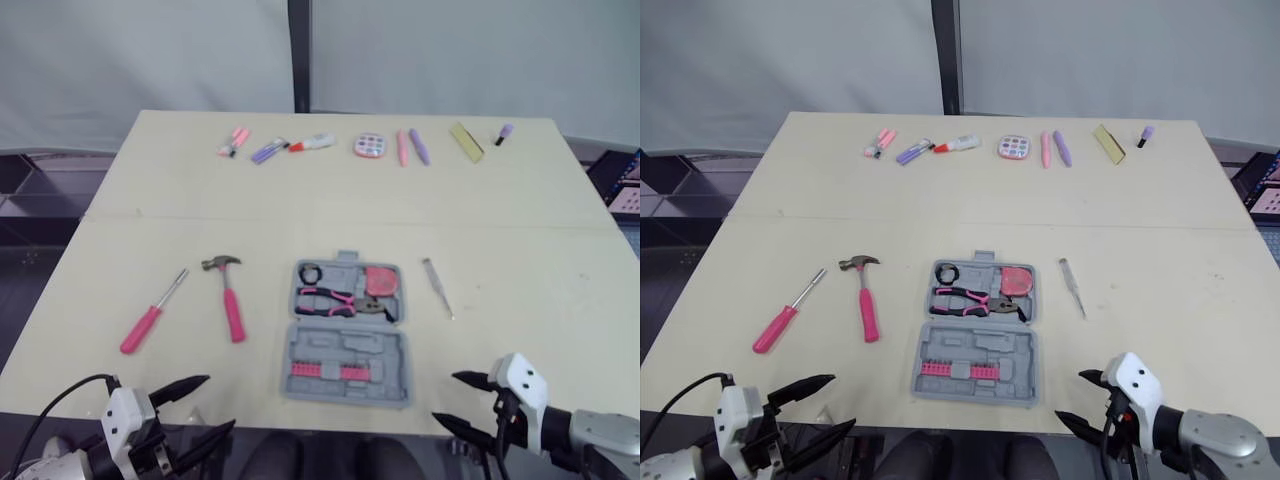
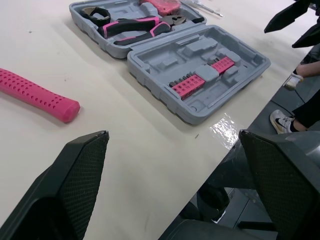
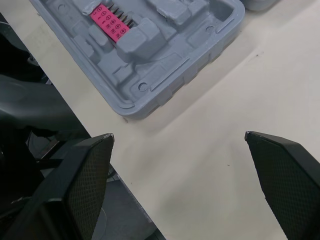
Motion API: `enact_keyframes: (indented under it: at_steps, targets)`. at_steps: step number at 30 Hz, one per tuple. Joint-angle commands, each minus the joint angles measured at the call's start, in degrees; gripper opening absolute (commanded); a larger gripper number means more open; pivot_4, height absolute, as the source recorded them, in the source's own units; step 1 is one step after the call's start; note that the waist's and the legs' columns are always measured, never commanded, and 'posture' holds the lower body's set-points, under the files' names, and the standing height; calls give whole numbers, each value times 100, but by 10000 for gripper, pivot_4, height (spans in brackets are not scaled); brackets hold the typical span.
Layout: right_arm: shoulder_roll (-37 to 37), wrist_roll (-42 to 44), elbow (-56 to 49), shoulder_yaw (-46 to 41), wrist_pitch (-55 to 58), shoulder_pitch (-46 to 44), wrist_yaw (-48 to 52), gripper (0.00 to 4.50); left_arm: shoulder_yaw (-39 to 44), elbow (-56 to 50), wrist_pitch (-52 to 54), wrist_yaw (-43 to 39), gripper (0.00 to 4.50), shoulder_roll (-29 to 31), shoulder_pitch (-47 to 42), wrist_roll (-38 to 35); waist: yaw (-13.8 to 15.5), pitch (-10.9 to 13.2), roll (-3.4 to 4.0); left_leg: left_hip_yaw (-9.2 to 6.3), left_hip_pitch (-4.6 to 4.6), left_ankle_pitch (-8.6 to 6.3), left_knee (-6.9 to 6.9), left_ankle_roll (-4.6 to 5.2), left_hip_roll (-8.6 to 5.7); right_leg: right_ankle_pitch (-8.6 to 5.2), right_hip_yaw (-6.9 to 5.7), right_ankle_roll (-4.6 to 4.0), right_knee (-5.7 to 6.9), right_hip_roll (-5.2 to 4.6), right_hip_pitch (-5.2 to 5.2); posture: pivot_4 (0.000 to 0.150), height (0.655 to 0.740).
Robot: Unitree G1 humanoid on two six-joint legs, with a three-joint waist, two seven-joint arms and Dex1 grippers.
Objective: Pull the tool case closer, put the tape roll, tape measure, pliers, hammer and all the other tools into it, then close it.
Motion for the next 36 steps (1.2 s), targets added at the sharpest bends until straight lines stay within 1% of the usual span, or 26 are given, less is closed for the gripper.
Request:
enact_keyframes:
  at_steps: [1, 6, 8, 11, 16, 23, 26, 30, 34, 36]
  targets:
    - [207, 18, -176, -89, -54, -79, -323, 44376, 73, -96, -77, -213, 44731, 253, -301, -212, 2, 0, 1, -1, 0, 0, 0, 0, 0, 0, 0, 0, 1, 0, 0, 1500, 7134]
    - [580, -27, -374, -205, -61, -229, -863, 44376, -93, -27, 175, -181, 44731, 443, -1187, -347, -2, -2, 0, -2, 2, 0, 1, 0, -2, 0, 0, 0, 9, 0, -2, 1500, 7134]
    - [738, -48, -491, -248, -21, -241, -1113, 44376, -208, -16, 270, -190, 44731, 481, -1465, -366, -10, -2, 1, -2, 5, 0, 1, 0, -3, 0, 1, 0, 33, 0, -8, 1500, 7134]
    - [925, -87, -726, -313, -76, -64, -1309, 44376, -419, 57, 376, -143, 44731, 446, -1880, -352, -16, -3, 3, -2, 8, 0, 0, -1, -2, 0, 0, 0, 45, 1, -11, 1500, 7134]
    - [1098, -200, -948, -402, -59, 106, -1634, 44376, -701, 45, 580, -49, 44731, 417, -2232, -324, -29, -4, 4, -2, 10, 0, 1, -1, -3, 0, 2, 0, 52, 2, -12, 1500, 7134]
    - [1312, -309, -1120, -433, 82, -124, -2166, 44376, -826, 167, 682, 58, 44731, 343, -2495, -308, -69, -4, 5, -4, 12, 0, 1, -1, -2, 0, 3, 0, 61, 2, -17, 1500, 7134]
    - [1316, -209, -1177, -491, 389, -455, -2431, 44376, -863, 255, 709, 125, 44731, 296, -2604, -287, -91, -5, 6, -4, 12, 0, 1, -1, -2, 0, 3, 0, 62, 2, -17, 1500, 7134]
    - [1225, 22, -1155, -563, 1118, -1124, -2723, 44376, -922, 315, 818, 298, 44731, 196, -2787, -272, -134, -4, 6, -4, 12, 1, 2, -2, -2, 0, 2, 0, 66, 3, -18, 1500, 7134]
    - [996, 287, -833, -507, 2435, -1938, -2938, 44376, -966, 283, 846, 360, 44731, 184, -2804, -248, -142, -4, 6, -4, 15, 0, 1, -2, -5, 0, 6, 0, 100, 2, -31, 1500, 7134]
    - [958, 377, -662, -488, 2856, -2337, -3007, 44376, -989, 262, 863, 395, 44731, 188, -2794, -229, -146, -4, 7, -4, 15, 0, 2, -2, -5, 0, 7, 0, 100, 2, -32, 1500, 7134]
